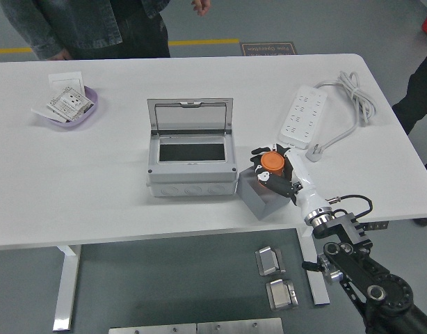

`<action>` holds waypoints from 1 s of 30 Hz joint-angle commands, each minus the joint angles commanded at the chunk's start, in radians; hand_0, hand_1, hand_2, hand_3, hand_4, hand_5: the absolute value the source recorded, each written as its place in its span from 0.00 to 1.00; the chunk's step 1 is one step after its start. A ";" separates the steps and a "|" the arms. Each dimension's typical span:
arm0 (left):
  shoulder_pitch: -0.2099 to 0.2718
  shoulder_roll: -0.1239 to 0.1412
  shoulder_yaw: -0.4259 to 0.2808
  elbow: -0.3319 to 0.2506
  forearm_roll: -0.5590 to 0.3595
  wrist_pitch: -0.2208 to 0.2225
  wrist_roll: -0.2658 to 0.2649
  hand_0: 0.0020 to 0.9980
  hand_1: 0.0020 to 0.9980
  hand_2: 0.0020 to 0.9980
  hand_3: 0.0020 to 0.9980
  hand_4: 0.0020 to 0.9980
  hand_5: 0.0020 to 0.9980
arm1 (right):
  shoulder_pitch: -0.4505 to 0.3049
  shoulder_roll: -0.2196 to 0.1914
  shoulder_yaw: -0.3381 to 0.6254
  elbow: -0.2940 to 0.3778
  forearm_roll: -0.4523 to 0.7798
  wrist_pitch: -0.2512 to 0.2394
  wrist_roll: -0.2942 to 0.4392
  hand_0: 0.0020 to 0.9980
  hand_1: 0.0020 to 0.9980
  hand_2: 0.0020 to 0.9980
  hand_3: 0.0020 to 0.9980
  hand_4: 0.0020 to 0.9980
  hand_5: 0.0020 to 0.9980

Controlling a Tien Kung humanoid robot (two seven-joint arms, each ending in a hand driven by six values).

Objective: Pick up the cylinder from the cube,place it in the box,flap close box

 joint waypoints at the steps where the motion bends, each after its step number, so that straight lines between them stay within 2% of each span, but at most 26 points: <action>1: 0.000 0.000 0.000 0.000 -0.001 -0.001 -0.002 0.71 0.71 0.68 0.79 0.76 0.44 | 0.001 -0.002 0.001 0.003 -0.005 0.000 -0.002 0.64 0.41 0.37 0.37 0.08 0.00; 11: 0.001 -0.004 -0.006 0.000 0.007 -0.005 -0.005 0.71 0.71 0.68 0.79 0.76 0.44 | 0.011 -0.010 0.004 0.014 -0.041 -0.006 -0.014 0.64 0.42 0.38 0.37 0.08 0.00; 17: 0.002 -0.004 -0.014 0.000 0.018 -0.005 -0.004 0.70 0.71 0.67 0.79 0.76 0.45 | 0.031 -0.018 -0.015 0.035 -0.064 -0.033 -0.019 0.65 0.43 0.39 0.40 0.09 0.00; 24: 0.001 -0.004 -0.019 0.000 0.025 -0.005 -0.004 0.70 0.71 0.67 0.79 0.76 0.45 | 0.093 -0.032 -0.062 0.046 -0.105 -0.075 -0.027 0.65 0.44 0.41 0.41 0.10 0.00; 25: 0.001 -0.004 -0.020 0.000 0.025 -0.005 -0.004 0.70 0.71 0.67 0.79 0.76 0.46 | 0.106 -0.033 -0.073 0.044 -0.123 -0.084 -0.034 0.31 0.31 0.41 0.41 0.08 0.00; 30: 0.002 -0.003 -0.030 0.000 0.037 -0.003 -0.003 0.70 0.71 0.67 0.79 0.76 0.46 | 0.176 -0.037 -0.126 0.028 -0.217 -0.123 -0.081 0.31 0.31 0.41 0.41 0.08 0.00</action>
